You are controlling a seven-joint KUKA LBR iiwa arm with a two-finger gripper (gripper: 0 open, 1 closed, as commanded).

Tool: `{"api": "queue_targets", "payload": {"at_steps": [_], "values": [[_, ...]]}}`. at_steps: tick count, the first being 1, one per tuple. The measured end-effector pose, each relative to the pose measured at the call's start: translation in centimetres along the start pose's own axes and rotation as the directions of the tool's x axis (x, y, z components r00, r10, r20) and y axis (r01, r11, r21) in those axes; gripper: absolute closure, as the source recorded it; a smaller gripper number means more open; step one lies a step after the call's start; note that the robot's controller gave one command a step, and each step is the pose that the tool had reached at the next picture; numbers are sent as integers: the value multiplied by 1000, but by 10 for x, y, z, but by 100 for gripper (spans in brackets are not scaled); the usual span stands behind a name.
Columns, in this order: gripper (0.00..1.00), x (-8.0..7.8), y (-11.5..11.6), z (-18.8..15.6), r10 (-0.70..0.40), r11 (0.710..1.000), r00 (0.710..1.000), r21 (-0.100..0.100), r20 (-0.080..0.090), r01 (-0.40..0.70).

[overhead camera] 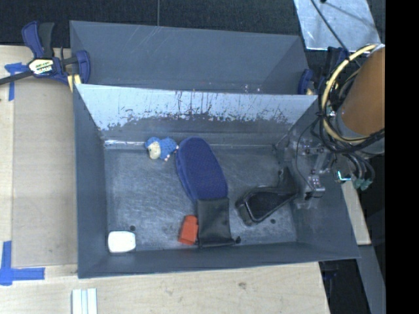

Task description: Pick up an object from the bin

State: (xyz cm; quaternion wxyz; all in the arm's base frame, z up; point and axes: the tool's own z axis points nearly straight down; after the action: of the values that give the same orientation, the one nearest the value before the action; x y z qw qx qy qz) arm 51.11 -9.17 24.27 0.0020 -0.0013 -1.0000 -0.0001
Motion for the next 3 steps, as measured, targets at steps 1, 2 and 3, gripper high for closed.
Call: {"api": "queue_targets", "payload": {"at_steps": [1, 2, 3], "values": [[0, -32, 0, 154, -257, 966, 966, -2, -7, 257], [0, -16, -3, 169, -371, 928, 928, 7, 13, 371], [100, -15, -3, 169, -373, 928, 928, 5, 8, 373]]}}
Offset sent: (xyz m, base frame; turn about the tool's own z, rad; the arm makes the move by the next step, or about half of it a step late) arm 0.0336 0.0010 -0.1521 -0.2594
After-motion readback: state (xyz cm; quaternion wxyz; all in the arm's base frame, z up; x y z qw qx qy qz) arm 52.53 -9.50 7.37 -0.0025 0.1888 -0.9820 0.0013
